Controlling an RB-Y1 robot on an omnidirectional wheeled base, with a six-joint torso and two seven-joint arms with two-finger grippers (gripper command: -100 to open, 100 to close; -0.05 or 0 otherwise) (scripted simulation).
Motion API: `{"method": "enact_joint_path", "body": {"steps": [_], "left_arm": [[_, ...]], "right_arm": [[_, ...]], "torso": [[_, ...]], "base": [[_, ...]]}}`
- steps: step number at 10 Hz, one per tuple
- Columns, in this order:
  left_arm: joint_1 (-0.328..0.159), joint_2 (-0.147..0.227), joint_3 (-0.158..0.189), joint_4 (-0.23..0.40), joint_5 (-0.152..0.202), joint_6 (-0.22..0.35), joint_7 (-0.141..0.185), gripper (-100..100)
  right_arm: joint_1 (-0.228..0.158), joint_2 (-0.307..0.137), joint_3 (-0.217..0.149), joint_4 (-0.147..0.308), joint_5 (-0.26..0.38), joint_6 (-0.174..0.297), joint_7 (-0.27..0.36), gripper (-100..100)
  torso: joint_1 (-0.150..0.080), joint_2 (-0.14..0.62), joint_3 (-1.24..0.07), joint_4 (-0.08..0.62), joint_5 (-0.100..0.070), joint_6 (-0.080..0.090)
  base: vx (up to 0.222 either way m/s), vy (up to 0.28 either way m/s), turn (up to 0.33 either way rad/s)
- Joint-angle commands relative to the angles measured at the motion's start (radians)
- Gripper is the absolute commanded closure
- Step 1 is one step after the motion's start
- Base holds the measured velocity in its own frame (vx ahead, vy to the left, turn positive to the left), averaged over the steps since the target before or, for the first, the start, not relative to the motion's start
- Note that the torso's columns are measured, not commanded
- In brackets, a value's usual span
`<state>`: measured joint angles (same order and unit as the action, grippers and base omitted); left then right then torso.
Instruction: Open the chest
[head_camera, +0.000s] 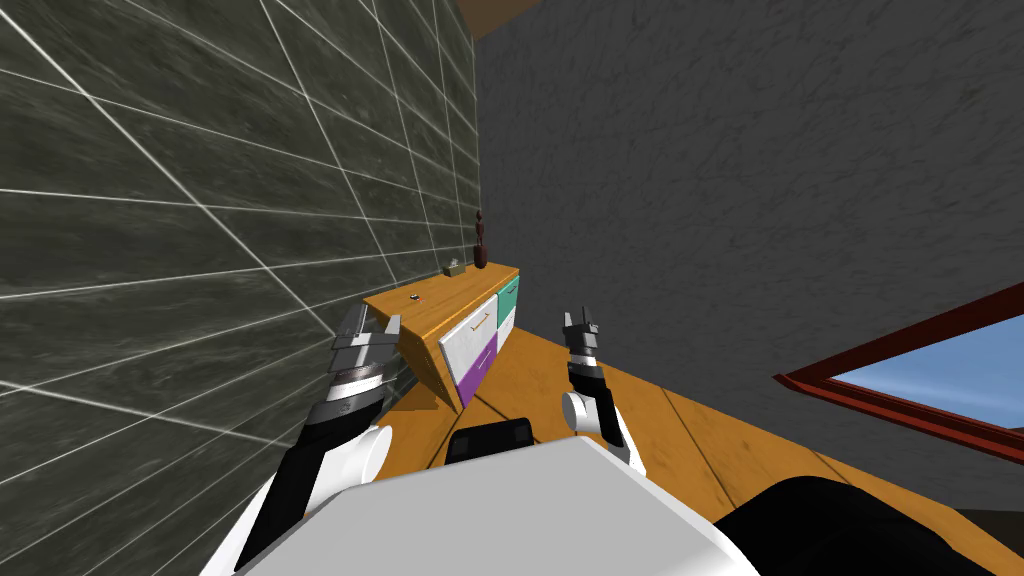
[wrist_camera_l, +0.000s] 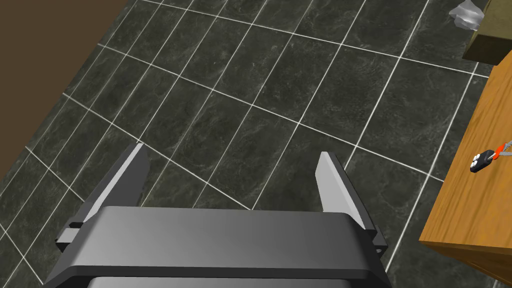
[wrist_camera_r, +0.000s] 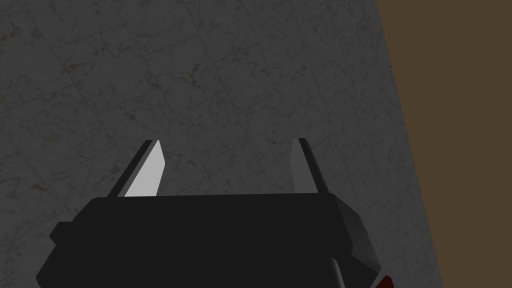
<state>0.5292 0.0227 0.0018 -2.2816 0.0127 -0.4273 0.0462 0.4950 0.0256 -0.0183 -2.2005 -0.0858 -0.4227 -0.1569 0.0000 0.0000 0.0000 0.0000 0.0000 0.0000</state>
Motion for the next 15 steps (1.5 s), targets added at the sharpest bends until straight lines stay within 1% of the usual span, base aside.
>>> {"method": "enact_joint_path", "body": {"steps": [1,3,9,10,11,12,13,15], "left_arm": [[0.0,0.0,0.0,0.0,0.0,0.0,0.0,0],[0.0,0.0,0.0,0.0,0.0,0.0,0.0,0],[0.0,0.0,0.0,0.0,0.0,0.0,0.0,0],[0.001,0.031,0.004,0.004,0.005,0.002,0.002,-100],[0.001,0.05,0.007,0.008,0.01,0.004,0.005,-100],[0.002,0.067,0.012,0.013,0.016,0.006,0.008,-100],[0.005,0.093,0.024,0.026,0.033,0.013,0.016,-100],[0.008,0.112,0.039,0.043,0.053,0.021,0.025,-100]], "right_arm": [[0.0,0.0,0.0,0.0,0.0,0.0,0.0,0],[0.0,0.0,0.0,0.0,0.0,0.0,0.0,0],[0.0,0.0,0.0,0.0,0.0,0.0,0.0,0],[0.0,0.0,0.0,0.0,0.0,0.0,0.0,0],[0.0,0.0,0.0,0.0,0.0,0.0,0.0,0],[0.0,0.0,0.0,0.0,0.0,0.0,0.0,0],[0.0,0.0,0.0,0.0,0.0,0.0,0.0,0],[0.0,0.0,0.0,0.0,0.0,0.0,0.0,0]], "torso": [[0.0,0.04,-0.082,0.041,0.0,0.0],[0.0,0.175,-0.351,0.176,0.0,0.0],[0.0,0.618,-1.234,0.617,0.0,0.0],[0.0,0.691,-1.382,0.691,0.0,0.0],[-0.001,0.724,-1.452,0.724,0.0,0.0],[-0.001,0.733,-1.472,0.733,0.0,0.0],[-0.001,0.734,-1.477,0.736,0.0,0.0],[-0.005,0.735,-1.478,0.737,-0.001,0.0]], "base": [[0.0,0.0,0.0],[0.0,0.0,0.0],[0.0,0.0,0.0],[0.026,-0.022,0.038],[0.046,-0.041,0.054],[0.074,-0.052,0.052],[0.124,-0.104,0.138],[0.134,-0.152,0.113]]}}
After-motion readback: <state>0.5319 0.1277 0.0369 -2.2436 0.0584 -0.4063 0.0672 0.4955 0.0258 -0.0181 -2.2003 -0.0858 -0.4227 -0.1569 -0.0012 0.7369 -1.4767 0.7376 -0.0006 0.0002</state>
